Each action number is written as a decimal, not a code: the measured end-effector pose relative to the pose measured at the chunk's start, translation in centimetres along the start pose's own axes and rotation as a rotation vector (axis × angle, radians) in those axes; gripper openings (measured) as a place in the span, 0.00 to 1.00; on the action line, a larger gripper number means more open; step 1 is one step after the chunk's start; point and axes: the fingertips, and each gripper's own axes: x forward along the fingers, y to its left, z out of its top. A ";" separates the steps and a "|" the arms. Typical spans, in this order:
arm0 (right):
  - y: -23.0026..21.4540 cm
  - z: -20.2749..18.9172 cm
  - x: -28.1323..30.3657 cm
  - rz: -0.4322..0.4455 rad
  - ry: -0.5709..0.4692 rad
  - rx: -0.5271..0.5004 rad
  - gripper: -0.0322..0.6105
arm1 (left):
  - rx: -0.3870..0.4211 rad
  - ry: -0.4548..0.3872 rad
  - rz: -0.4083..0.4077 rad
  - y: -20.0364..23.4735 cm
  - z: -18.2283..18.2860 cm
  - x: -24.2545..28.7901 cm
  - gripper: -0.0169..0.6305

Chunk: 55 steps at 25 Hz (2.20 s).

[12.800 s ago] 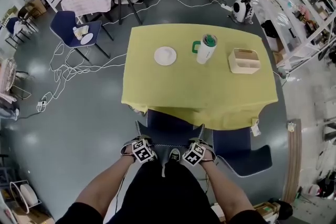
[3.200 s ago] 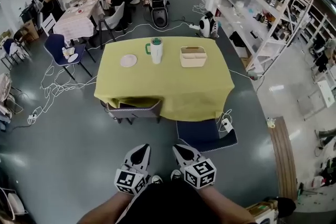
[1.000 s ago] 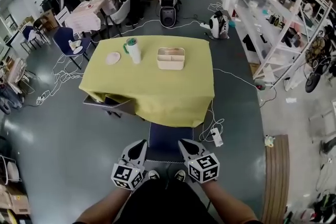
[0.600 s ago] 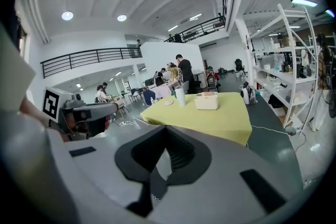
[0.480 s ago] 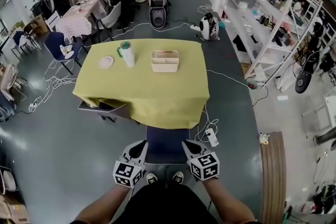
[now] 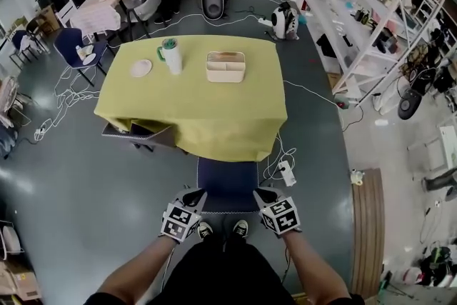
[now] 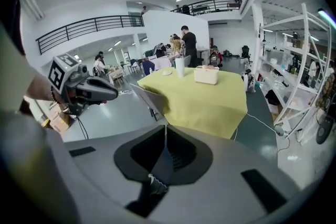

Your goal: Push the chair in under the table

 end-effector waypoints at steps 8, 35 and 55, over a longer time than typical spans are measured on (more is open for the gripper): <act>1.0 -6.6 3.1 0.074 0.197 -0.100 0.26 | 0.111 0.204 -0.119 -1.9 -6.8 3.4 0.19; 0.0 -20.6 9.7 0.137 0.606 -0.542 0.37 | 0.401 0.601 -0.236 -2.8 -21.1 9.4 0.30; -0.9 -21.5 11.8 0.067 0.601 -0.494 0.30 | 0.380 0.572 -0.292 -2.7 -21.7 10.3 0.28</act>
